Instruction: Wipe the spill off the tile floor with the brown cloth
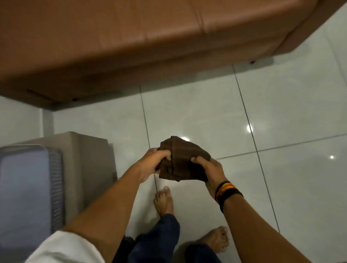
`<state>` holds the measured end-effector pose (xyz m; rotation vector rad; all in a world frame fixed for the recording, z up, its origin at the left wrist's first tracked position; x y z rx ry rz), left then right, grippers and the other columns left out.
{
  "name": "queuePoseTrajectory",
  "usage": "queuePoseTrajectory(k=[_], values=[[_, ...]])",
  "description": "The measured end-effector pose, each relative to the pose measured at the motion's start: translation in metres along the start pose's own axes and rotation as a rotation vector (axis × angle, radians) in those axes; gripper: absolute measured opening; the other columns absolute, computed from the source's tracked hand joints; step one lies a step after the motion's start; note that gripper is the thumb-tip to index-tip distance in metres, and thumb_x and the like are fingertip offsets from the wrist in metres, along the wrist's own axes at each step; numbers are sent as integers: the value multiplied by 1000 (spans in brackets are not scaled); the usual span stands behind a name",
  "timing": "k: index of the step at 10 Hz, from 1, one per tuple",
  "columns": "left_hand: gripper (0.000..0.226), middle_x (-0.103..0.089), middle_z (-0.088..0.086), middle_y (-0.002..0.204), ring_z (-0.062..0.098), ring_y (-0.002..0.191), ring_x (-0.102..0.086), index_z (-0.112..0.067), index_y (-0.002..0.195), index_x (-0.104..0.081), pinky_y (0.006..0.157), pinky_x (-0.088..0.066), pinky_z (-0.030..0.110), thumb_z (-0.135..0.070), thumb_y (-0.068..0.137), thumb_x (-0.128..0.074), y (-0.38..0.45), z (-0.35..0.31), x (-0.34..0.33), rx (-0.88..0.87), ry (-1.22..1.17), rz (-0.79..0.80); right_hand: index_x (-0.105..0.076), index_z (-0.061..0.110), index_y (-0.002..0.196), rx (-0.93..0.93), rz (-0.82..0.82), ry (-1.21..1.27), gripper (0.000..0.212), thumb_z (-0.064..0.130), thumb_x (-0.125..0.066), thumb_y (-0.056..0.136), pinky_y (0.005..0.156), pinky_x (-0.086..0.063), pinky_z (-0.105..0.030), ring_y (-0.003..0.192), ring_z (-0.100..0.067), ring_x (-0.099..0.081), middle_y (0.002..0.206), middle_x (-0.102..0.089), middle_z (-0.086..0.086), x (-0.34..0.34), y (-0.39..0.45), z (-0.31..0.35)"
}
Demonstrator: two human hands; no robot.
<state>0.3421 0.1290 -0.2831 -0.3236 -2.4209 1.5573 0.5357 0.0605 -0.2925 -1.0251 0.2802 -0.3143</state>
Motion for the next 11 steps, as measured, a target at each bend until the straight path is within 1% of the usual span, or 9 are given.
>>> queuePoseTrajectory(k=[1, 3, 4, 5, 6, 7, 8, 10, 11], values=[[30, -76, 7, 90, 26, 90, -70, -14, 104, -71, 87, -57, 39, -13, 75, -64, -83, -19, 35, -44, -123, -52, -74, 14, 115, 36, 78, -6, 31, 18, -77, 84, 93, -61, -49, 104, -32, -74, 109, -80, -11, -38, -67, 42], [31, -71, 7, 96, 19, 82, -67, -13, 116, -66, 63, -56, 25, -5, 87, -65, -216, 9, 138, -149, -277, -266, -68, 17, 114, 75, 192, -230, 23, 25, -59, 94, 81, -63, -50, 103, -31, -69, 112, -73, -9, -156, -170, 68], [35, -73, 9, 105, 16, 83, -68, -13, 123, -66, 56, -56, 21, -1, 89, -66, -233, 54, 195, -163, -363, -384, -66, 15, 116, 111, 280, -373, 24, 12, -51, 98, 63, -60, -36, 87, -24, -67, 104, -70, -9, -223, -190, 48], [35, -73, 12, 114, 20, 91, -69, -13, 122, -63, 74, -60, 31, -1, 90, -68, -237, 68, 222, -174, -398, -453, -65, 12, 126, 173, 345, -418, 32, 4, -52, 98, 66, -62, -38, 83, -22, -68, 110, -70, -14, -261, -197, 39], [32, -71, 7, 105, 16, 85, -68, -12, 124, -62, 65, -57, 29, -6, 93, -67, -238, 124, 270, -119, -486, -591, -63, 10, 127, 153, 417, -491, 31, 4, -56, 98, 88, -61, -51, 97, -31, -70, 118, -69, -17, -327, -204, -11], [15, -73, 8, 102, 21, 88, -70, -14, 108, -64, 72, -61, 35, -11, 94, -68, -223, 180, 305, -60, -558, -725, -66, 16, 113, 142, 442, -603, 21, 8, -58, 95, 100, -56, -55, 110, -38, -68, 121, -71, -19, -378, -196, -58], [22, -73, 21, 118, 38, 109, -71, -10, 112, -67, 98, -60, 49, -13, 91, -73, -198, 222, 336, -19, -547, -906, -66, 15, 122, 186, 471, -732, 31, 13, -55, 93, 103, -54, -50, 109, -35, -68, 119, -72, -15, -420, -180, -92], [70, -56, 22, 150, 41, 137, -56, -11, 158, -36, 114, -48, 52, -28, 98, -67, -179, 247, 348, -44, -400, -980, -29, 17, 158, 238, 544, -929, 64, 22, -56, 100, 113, -45, -40, 133, -34, -56, 148, -55, -15, -437, -175, -115], [77, -28, 21, 171, 39, 156, -30, -7, 166, -16, 127, -29, 52, -36, 105, -53, -197, 225, 342, -108, -115, -1128, -32, 20, 158, 258, 499, -957, 63, 26, -58, 101, 105, -49, -32, 130, -28, -58, 149, -55, -9, -379, -192, -103]])
Point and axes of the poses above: each hand's wrist, its own y-axis towards the middle knuckle, its own x-axis out of the back of the hand, z = x × y, the point moved 4 cm from there along y, towards the middle knuckle
